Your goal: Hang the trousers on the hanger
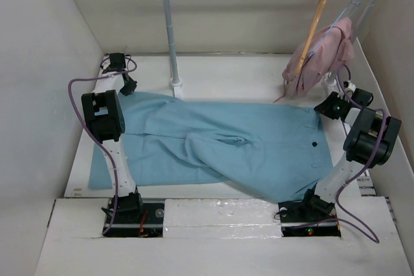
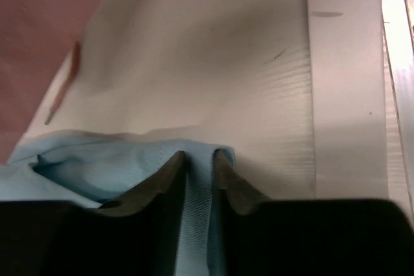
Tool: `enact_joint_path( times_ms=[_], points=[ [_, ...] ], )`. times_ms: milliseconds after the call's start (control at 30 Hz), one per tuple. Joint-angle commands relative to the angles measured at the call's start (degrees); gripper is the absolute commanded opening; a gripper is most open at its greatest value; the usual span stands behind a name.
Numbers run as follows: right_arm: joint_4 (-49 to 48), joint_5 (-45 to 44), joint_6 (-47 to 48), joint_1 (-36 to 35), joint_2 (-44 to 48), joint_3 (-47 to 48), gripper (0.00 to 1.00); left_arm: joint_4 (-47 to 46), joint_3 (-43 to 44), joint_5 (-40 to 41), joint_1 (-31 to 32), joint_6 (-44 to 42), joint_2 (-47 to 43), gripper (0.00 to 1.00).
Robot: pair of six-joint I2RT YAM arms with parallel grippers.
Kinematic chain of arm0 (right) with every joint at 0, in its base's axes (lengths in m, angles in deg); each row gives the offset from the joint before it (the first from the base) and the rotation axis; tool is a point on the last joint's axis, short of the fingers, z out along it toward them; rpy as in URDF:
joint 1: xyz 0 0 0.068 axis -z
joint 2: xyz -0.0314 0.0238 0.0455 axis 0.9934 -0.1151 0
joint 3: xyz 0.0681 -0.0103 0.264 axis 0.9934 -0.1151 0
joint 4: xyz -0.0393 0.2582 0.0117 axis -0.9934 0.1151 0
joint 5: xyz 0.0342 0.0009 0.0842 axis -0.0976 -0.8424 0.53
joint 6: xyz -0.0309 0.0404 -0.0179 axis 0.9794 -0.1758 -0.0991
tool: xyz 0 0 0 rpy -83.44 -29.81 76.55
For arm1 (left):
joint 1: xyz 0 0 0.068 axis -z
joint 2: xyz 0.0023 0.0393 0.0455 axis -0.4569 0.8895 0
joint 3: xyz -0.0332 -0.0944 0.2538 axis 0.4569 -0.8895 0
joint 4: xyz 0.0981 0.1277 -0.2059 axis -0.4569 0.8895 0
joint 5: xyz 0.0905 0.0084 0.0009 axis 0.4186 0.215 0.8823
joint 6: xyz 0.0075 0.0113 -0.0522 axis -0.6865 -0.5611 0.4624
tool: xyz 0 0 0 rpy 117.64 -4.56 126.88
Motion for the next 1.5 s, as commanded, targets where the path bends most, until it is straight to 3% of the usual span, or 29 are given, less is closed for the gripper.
enact_joint_path(
  times_ms=[0,33,100,333,467,700,833,967,1000,1100,1133,1233,1267,1333,1467],
  points=[
    [-7.2,4.3,-2.7,0.7,0.2,1.6,0.25,1.4,-2.6,4.0,-1.7,-1.2,-0.3,0.13],
    [-7.9,4.4,-4.1,0.7,0.4,1.7,0.09,1.6,-2.7,4.2,-2.2,-1.2,-0.2,0.12],
    [-7.8,3.8,-4.9,2.0,1.0,2.9,0.0,1.4,-3.2,4.2,-2.8,-0.9,-0.4,0.07],
    [-1.6,-1.0,-2.4,3.8,1.5,10.7,0.0,1.6,-3.7,0.1,-6.8,0.2,-0.7,0.05],
    [0.1,-3.3,-0.7,3.8,1.2,11.5,0.0,1.3,-3.6,1.3,-6.8,0.2,-5.2,0.11],
    [3.2,-4.2,-0.3,4.3,-0.7,14.4,0.0,4.7,0.4,0.7,-6.0,0.6,-5.2,0.15],
    [5.3,-2.9,-0.2,2.9,1.5,15.1,0.8,2.3,-2.0,-2.6,-3.6,0.5,-10.4,0.22],
    [9.1,-3.9,0.2,-3.0,11.8,13.2,0.86,-0.6,-12.9,-4.9,-0.9,0.2,-22.8,0.36],
    [10.2,-5.2,0.2,-4.6,14.6,11.0,0.85,-0.7,-15.4,-4.6,-0.4,0.2,-25.2,0.36],
    [12.1,-8.4,0.5,-12.7,26.6,3.3,0.62,1.1,-26.4,-2.8,0.1,1.0,-34.4,0.34],
    [12.8,-9.6,0.8,-15.8,29.2,1.0,0.37,1.4,-29.4,-0.9,0.1,1.9,-36.9,0.3],
    [15.8,-12.9,2.6,-29.0,39.3,-7.2,0.11,3.0,-40.2,0.8,-3.5,5.4,-47.7,0.09],
    [16.2,-12.5,2.9,-32.4,43.1,-9.1,0.08,3.6,-44.5,1.4,-4.9,6.3,-52.8,0.0],
    [17.6,-9.0,6.2,-41.0,45.8,-13.2,0.05,6.2,-47.5,2.4,-9.2,8.0,-56.6,0.0],
    [28.4,-6.2,13.4,-49.9,50.8,-15.7,0.07,9.8,-53.4,-0.7,-19.4,7.2,-62.1,0.0]
  ],
)
